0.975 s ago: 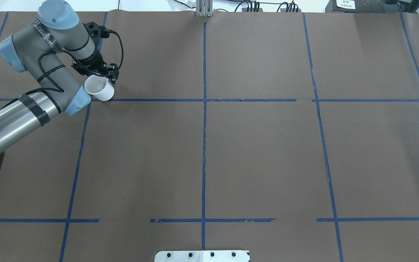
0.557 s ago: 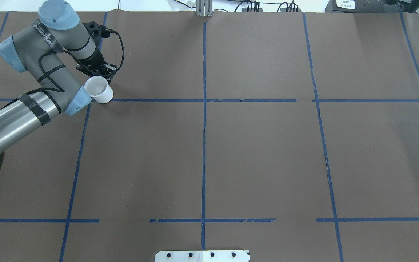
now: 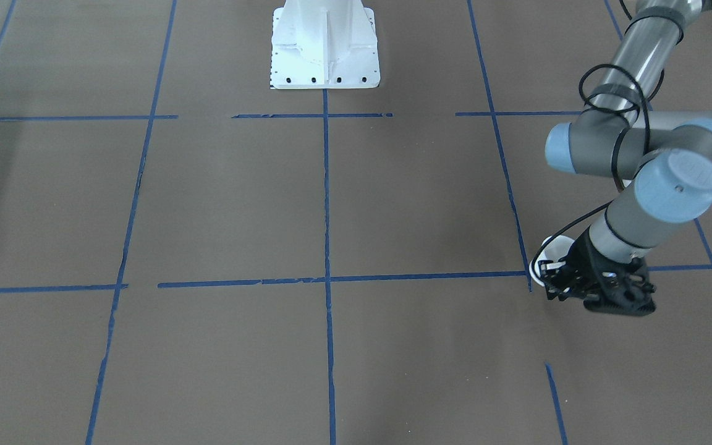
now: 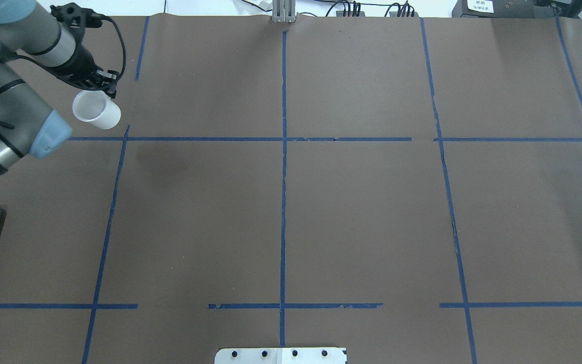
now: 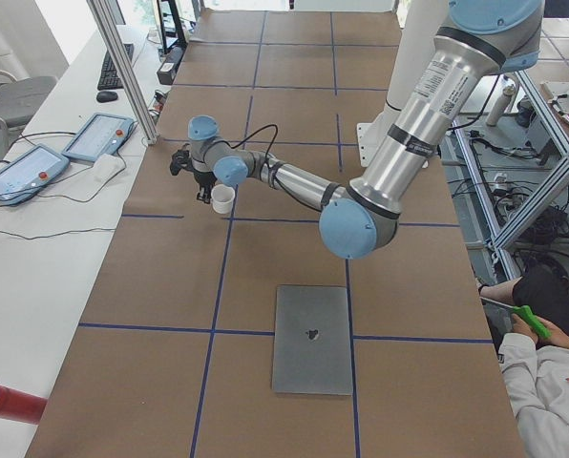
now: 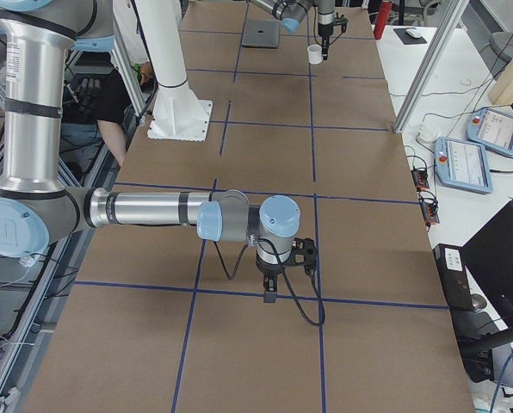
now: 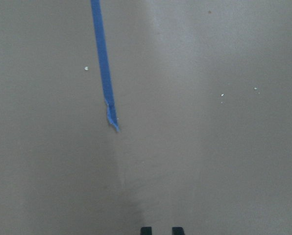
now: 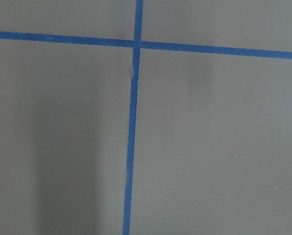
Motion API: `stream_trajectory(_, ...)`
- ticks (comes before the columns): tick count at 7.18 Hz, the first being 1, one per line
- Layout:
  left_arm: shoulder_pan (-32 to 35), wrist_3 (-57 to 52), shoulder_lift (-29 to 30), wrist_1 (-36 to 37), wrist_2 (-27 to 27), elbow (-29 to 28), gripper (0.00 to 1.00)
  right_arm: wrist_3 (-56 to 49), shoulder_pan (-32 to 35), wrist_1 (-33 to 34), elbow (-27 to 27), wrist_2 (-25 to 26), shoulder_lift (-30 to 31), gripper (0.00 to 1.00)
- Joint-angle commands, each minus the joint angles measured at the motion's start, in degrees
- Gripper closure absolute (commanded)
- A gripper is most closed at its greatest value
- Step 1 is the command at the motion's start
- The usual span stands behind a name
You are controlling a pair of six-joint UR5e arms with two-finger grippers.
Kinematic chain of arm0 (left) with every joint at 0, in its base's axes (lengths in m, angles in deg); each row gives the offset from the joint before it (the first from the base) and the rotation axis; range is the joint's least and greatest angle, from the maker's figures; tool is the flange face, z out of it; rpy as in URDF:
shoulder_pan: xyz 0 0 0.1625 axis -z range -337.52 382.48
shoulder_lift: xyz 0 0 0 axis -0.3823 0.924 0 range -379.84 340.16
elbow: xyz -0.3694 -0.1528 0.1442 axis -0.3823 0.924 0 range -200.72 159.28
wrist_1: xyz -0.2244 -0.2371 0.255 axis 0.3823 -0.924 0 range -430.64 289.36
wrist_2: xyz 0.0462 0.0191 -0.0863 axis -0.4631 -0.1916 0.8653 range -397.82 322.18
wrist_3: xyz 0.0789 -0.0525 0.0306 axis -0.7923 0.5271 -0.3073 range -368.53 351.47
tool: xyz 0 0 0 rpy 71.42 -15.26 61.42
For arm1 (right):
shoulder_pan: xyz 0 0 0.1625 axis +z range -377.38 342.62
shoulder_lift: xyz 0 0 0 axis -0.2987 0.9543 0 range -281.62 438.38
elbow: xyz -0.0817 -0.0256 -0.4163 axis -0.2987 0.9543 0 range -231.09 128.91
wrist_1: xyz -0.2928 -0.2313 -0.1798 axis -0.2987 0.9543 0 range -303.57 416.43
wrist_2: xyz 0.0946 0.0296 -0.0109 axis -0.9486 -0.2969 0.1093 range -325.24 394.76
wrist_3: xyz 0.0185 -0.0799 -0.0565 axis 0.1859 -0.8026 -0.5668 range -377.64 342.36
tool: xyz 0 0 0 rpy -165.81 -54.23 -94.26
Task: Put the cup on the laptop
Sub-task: 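Lift the cup with the left gripper and carry it toward the laptop, then move the held cup over the grey laptop with the left gripper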
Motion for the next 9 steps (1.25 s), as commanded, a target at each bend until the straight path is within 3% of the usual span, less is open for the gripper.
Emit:
stream_trajectory(1,1.96,-1.41,-20.65,-0.94,0.01,15.33,1.00,0.00,0.00,0.00,0.00,0.09,0.00,0.00)
stream_trajectory(3,6.25,-8.43,-34.93,-6.71,0.19,16.80,1.00,0.00,0.00,0.00,0.00,0.09,0.00,0.00)
stream_trajectory(4,6.27,-7.93,-40.22,-17.55,0.02,12.36,1.00,0.00,0.00,-0.09,0.00,0.00,0.00,0.00)
stream_trajectory(6,5.92,2.71,-40.98,-38.22,0.10,-1.52,1.00,0.00,0.00,0.00,0.00,0.00,0.00,0.00)
stream_trajectory(9,6.00,3.85,-42.12,-39.10,0.19,-1.40,1.00,0.00,0.00,-0.09,0.00,0.00,0.00,0.00)
